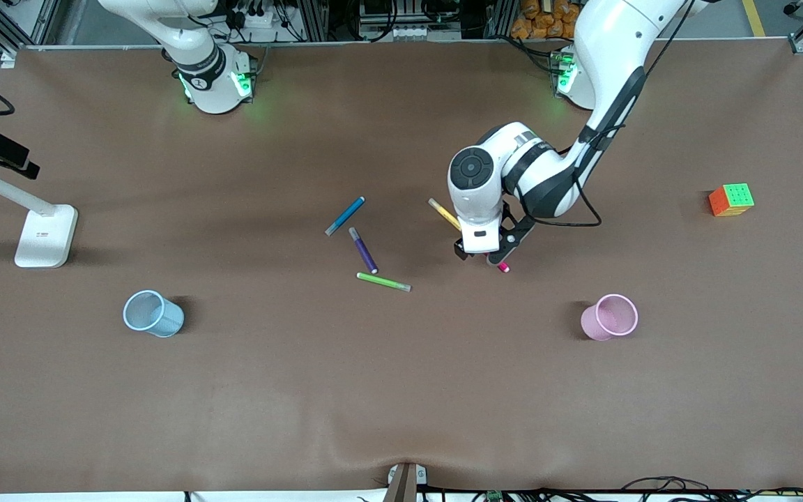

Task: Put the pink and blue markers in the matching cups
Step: 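Move the left gripper over the pink-and-yellow marker, then lower the left gripper and grasp the pink marker at its cap end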

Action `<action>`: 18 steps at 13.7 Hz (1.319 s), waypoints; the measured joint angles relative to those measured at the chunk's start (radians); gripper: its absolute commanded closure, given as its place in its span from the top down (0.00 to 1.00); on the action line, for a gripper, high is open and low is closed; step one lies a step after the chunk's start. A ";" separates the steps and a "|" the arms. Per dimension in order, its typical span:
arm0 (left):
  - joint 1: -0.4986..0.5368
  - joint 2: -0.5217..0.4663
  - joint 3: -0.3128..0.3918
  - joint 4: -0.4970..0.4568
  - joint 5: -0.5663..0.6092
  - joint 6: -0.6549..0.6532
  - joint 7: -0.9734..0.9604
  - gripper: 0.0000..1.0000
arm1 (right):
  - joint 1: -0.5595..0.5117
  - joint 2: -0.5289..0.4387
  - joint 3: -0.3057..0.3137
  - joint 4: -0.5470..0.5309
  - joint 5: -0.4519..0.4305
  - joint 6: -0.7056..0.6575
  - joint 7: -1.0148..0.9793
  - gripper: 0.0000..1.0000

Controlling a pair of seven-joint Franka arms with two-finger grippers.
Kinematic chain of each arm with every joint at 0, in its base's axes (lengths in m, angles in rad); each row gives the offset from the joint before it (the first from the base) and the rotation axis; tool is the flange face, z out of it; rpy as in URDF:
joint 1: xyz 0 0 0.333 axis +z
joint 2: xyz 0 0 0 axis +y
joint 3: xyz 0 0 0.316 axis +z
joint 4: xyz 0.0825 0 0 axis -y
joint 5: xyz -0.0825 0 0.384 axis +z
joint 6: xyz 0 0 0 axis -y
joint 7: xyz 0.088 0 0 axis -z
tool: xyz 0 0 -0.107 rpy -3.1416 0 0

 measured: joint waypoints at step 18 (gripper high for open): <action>-0.044 0.100 -0.005 -0.050 0.133 0.100 -0.301 0.38 | -0.001 0.000 0.000 0.000 0.006 -0.001 0.000 1.00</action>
